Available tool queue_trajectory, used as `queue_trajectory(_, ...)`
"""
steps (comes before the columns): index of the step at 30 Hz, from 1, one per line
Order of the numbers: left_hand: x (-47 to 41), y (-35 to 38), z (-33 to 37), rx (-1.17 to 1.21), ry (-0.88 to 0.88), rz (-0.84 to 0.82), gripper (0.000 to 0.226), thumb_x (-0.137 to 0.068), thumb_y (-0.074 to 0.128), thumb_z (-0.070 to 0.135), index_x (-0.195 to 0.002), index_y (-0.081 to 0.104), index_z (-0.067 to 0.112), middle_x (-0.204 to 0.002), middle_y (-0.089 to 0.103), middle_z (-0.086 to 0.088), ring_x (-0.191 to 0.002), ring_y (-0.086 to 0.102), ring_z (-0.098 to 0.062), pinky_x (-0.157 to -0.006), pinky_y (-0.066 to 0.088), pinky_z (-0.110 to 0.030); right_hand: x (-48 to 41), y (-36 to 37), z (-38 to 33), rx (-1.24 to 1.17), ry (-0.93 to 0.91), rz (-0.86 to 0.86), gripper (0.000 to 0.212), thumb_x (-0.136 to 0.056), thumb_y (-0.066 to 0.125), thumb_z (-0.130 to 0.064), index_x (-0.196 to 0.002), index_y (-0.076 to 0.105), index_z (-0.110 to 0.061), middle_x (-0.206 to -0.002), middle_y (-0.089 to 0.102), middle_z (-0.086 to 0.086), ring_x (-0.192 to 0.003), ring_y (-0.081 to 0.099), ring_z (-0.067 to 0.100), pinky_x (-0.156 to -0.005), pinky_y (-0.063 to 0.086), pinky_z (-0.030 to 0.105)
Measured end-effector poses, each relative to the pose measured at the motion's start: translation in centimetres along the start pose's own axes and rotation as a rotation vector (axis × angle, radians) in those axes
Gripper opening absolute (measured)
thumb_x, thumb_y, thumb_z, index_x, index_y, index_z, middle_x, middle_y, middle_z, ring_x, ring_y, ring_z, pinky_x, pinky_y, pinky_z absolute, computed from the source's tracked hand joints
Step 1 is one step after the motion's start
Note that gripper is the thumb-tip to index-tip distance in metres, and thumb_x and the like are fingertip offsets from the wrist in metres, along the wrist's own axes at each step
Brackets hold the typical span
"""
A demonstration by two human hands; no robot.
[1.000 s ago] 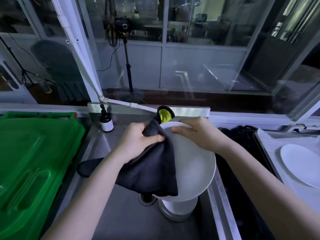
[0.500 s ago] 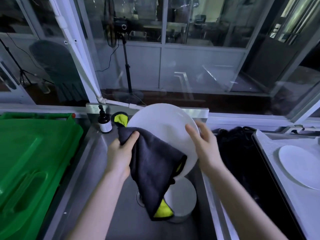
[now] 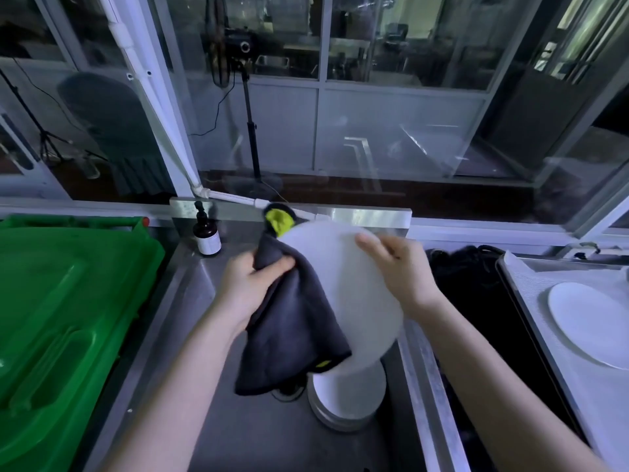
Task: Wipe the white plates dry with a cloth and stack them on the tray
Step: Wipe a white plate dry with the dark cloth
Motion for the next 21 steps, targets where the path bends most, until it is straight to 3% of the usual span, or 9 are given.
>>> queue_trajectory(3, 1.3, 0.7, -1.4, 0.260, -0.237, 0.331, 0.025, -0.083, 0.075, 0.039, -0.083, 0.067, 0.015, -0.065, 0.072, 0.008, -0.064, 0.070, -0.006, -0.052, 0.055, -0.021, 2.1, 2.3, 1.4, -0.543, 0.346, 0.404, 0.053, -0.093, 0.063, -0.041, -0.073, 0.048, 0.006, -0.067, 0.039, 0.001, -0.064, 0.036, 0.013, -0.060, 0.029, 0.031)
queue_trajectory(5, 1.6, 1.3, -2.1, 0.280, -0.308, 0.359, 0.033, -0.082, 0.073, 0.045, -0.086, 0.068, 0.012, -0.069, 0.072, 0.003, -0.069, 0.072, -0.014, -0.058, 0.057, -0.027, 3.3, 4.1, 2.0, -0.680, 0.453, 0.513, 0.056, -0.091, 0.060, -0.046, -0.081, 0.047, 0.007, -0.070, 0.040, 0.000, -0.066, 0.037, 0.014, -0.063, 0.032, 0.031)
queue_trajectory(7, 1.5, 1.1, -2.0, 0.338, -0.300, 0.324, 0.031, -0.084, 0.073, 0.041, -0.090, 0.069, 0.011, -0.073, 0.074, 0.002, -0.074, 0.074, -0.017, -0.059, 0.057, -0.028, 3.5, 4.1, 2.4, -0.640, 0.431, 0.433, 0.057, -0.090, 0.057, -0.048, -0.090, 0.050, 0.008, -0.075, 0.043, 0.002, -0.069, 0.041, 0.016, -0.067, 0.034, 0.033)
queue_trajectory(9, 0.9, 0.1, -1.6, 0.356, -0.258, 0.289, 0.026, -0.085, 0.074, 0.036, -0.089, 0.069, 0.011, -0.072, 0.074, 0.002, -0.077, 0.074, -0.018, -0.062, 0.056, -0.029, 2.8, 2.2, 2.2, -0.540, 0.356, 0.231, 0.058, -0.087, 0.061, -0.047, -0.096, 0.052, 0.010, -0.079, 0.051, 0.006, -0.074, 0.047, 0.018, -0.071, 0.037, 0.035)
queue_trajectory(11, 0.2, -0.7, -0.5, 0.303, -0.190, 0.219, 0.018, -0.083, 0.076, 0.032, -0.083, 0.072, 0.015, -0.075, 0.075, 0.001, -0.077, 0.074, -0.017, -0.065, 0.055, -0.029, 1.5, -0.3, 0.9, -0.431, 0.245, 0.016, 0.043, -0.089, 0.067, -0.042, -0.096, 0.064, 0.001, -0.078, 0.063, 0.008, -0.073, 0.057, 0.017, -0.068, 0.042, 0.034)
queue_trajectory(13, -0.3, -0.8, 1.0, 0.171, -0.067, 0.077, 0.006, -0.078, 0.079, 0.028, -0.077, 0.076, 0.024, -0.076, 0.076, 0.004, -0.076, 0.072, -0.011, -0.065, 0.055, -0.026, 0.0, -2.1, -1.2, -0.243, 0.107, -0.139, 0.036, -0.090, 0.067, -0.042, -0.089, 0.068, -0.006, -0.073, 0.060, 0.003, -0.068, 0.054, 0.012, -0.063, 0.039, 0.031)
queue_trajectory(15, -0.4, 0.0, 2.8, -0.001, 0.076, -0.116, 0.009, -0.069, 0.081, 0.030, -0.072, 0.075, 0.037, -0.073, 0.075, 0.009, -0.070, 0.068, -0.003, -0.064, 0.055, -0.021, -1.0, -2.3, -3.0, -0.014, -0.035, -0.270, 0.033, -0.092, 0.068, -0.040, -0.078, 0.066, -0.010, -0.068, 0.051, 0.001, -0.066, 0.046, 0.008, -0.061, 0.035, 0.030)
queue_trajectory(18, 0.1, 1.4, 4.0, -0.157, 0.172, -0.286, 0.021, -0.072, 0.083, 0.024, -0.071, 0.072, 0.043, -0.071, 0.073, 0.015, -0.064, 0.064, 0.004, -0.060, 0.050, -0.013, -1.1, -1.2, -3.9, 0.227, -0.122, -0.342, 0.033, -0.092, 0.069, -0.037, -0.067, 0.062, -0.016, -0.062, 0.046, 0.003, -0.062, 0.040, 0.007, -0.058, 0.033, 0.031)
queue_trajectory(21, 0.1, 1.3, 3.5, -0.172, 0.143, -0.273, 0.017, -0.079, 0.080, 0.020, -0.074, 0.073, 0.035, -0.075, 0.075, 0.011, -0.069, 0.067, 0.000, -0.063, 0.052, -0.016, -0.8, -1.2, -3.1, 0.169, -0.121, -0.314, 0.045, -0.094, 0.067, -0.036, -0.064, 0.054, -0.005, -0.063, 0.039, 0.001, -0.061, 0.036, 0.009, -0.058, 0.028, 0.031)
Point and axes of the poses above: each hand's wrist, its own x-axis away from the middle knuckle, its own y-axis out of the palm, z = x × y, the point moved 3 cm from there along -x, towards the middle knuckle
